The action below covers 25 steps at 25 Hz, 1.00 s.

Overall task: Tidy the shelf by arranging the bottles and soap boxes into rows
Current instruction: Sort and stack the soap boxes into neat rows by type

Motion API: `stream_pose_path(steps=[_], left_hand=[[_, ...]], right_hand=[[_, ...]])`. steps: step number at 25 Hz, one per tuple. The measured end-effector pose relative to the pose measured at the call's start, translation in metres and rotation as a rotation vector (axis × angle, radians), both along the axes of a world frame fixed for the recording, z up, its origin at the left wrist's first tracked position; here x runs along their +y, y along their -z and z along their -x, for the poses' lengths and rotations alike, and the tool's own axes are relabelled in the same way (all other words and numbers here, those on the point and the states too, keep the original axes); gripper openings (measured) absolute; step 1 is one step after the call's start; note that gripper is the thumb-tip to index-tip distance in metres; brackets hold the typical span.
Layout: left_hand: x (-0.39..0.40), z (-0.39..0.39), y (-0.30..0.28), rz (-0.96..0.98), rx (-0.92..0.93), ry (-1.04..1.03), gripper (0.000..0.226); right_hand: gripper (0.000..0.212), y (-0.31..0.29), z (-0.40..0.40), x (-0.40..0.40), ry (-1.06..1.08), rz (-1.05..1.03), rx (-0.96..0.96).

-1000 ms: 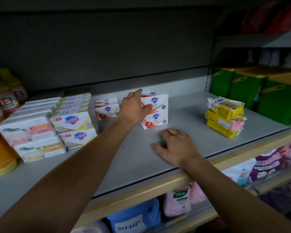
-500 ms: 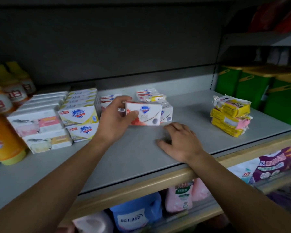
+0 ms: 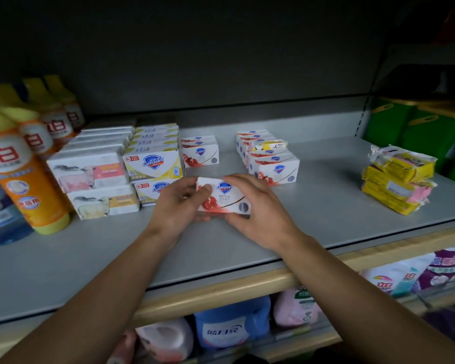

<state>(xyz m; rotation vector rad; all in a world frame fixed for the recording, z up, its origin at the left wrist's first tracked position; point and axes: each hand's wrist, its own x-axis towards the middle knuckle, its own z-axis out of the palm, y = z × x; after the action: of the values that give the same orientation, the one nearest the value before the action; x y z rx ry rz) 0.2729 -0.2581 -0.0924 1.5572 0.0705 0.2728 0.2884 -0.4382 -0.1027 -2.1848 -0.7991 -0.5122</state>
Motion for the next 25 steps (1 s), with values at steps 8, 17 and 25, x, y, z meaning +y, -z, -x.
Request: stream_pose_path(steps=[8, 17, 25], left_hand=[[0.000, 0.005, -0.010, 0.343, 0.111, 0.199, 0.014], [-0.003, 0.004, -0.007, 0.076, 0.142, 0.121, 0.037], [0.000, 0.006, -0.008, 0.110, 0.010, 0.186, 0.013]], right_hand=[[0.038, 0.002, -0.004, -0.005, 0.059, -0.444, 0.154], [0.035, -0.003, -0.007, -0.011, 0.204, -0.471, 0.438], [0.018, 0.002, -0.008, -0.010, 0.078, -0.572, 0.348]])
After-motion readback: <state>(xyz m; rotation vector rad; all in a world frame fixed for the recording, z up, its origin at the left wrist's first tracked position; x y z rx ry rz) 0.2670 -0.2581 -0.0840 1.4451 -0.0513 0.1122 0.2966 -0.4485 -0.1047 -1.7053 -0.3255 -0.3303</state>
